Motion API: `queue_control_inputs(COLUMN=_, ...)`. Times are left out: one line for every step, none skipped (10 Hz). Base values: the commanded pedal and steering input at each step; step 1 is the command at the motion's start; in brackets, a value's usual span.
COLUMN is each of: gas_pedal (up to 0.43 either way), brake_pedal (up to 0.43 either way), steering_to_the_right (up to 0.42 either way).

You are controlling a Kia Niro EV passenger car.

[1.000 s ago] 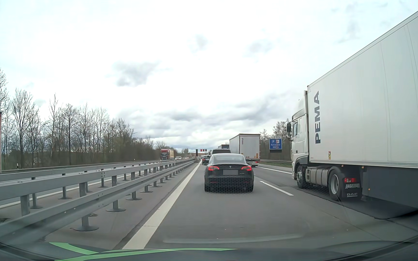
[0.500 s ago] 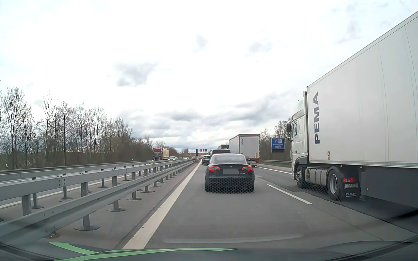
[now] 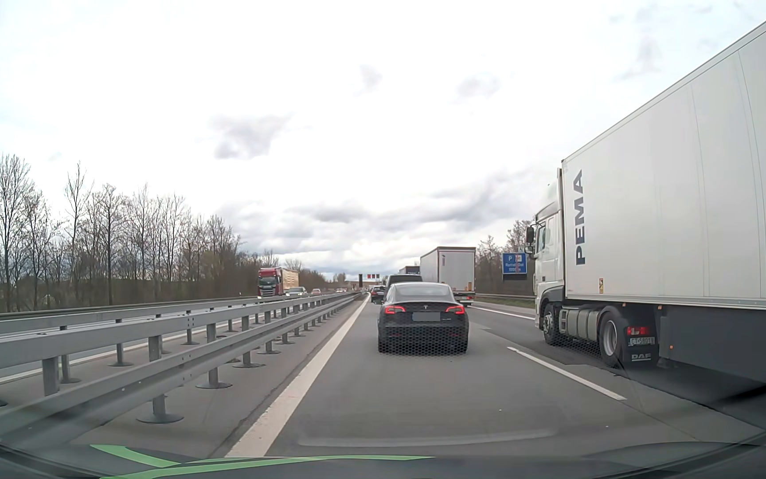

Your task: Follow the waypoints while adhering to traffic rules and regulations

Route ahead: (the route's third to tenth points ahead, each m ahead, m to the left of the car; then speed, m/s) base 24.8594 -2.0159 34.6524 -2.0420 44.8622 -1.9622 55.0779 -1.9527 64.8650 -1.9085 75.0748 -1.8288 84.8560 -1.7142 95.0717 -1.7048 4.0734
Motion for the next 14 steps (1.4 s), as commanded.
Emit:
queue_control_inputs(gas_pedal=0.079, brake_pedal=0.0, steering_to_the_right=-0.004)
queue_control_inputs(gas_pedal=0.079, brake_pedal=0.0, steering_to_the_right=-0.004)
queue_control_inputs(gas_pedal=0.079, brake_pedal=0.0, steering_to_the_right=-0.004)
queue_control_inputs(gas_pedal=0.079, brake_pedal=0.0, steering_to_the_right=-0.004)
queue_control_inputs(gas_pedal=0.079, brake_pedal=0.0, steering_to_the_right=-0.004)
queue_control_inputs(gas_pedal=0.079, brake_pedal=0.0, steering_to_the_right=-0.004)
queue_control_inputs(gas_pedal=0.079, brake_pedal=0.0, steering_to_the_right=-0.004)
queue_control_inputs(gas_pedal=0.079, brake_pedal=0.0, steering_to_the_right=-0.004)
queue_control_inputs(gas_pedal=0.079, brake_pedal=0.0, steering_to_the_right=-0.004)
queue_control_inputs(gas_pedal=0.079, brake_pedal=0.0, steering_to_the_right=-0.004)
queue_control_inputs(gas_pedal=0.079, brake_pedal=0.0, steering_to_the_right=-0.004)
queue_control_inputs(gas_pedal=0.079, brake_pedal=0.0, steering_to_the_right=-0.004)
queue_control_inputs(gas_pedal=0.079, brake_pedal=0.0, steering_to_the_right=-0.004)
queue_control_inputs(gas_pedal=0.079, brake_pedal=0.0, steering_to_the_right=-0.004)
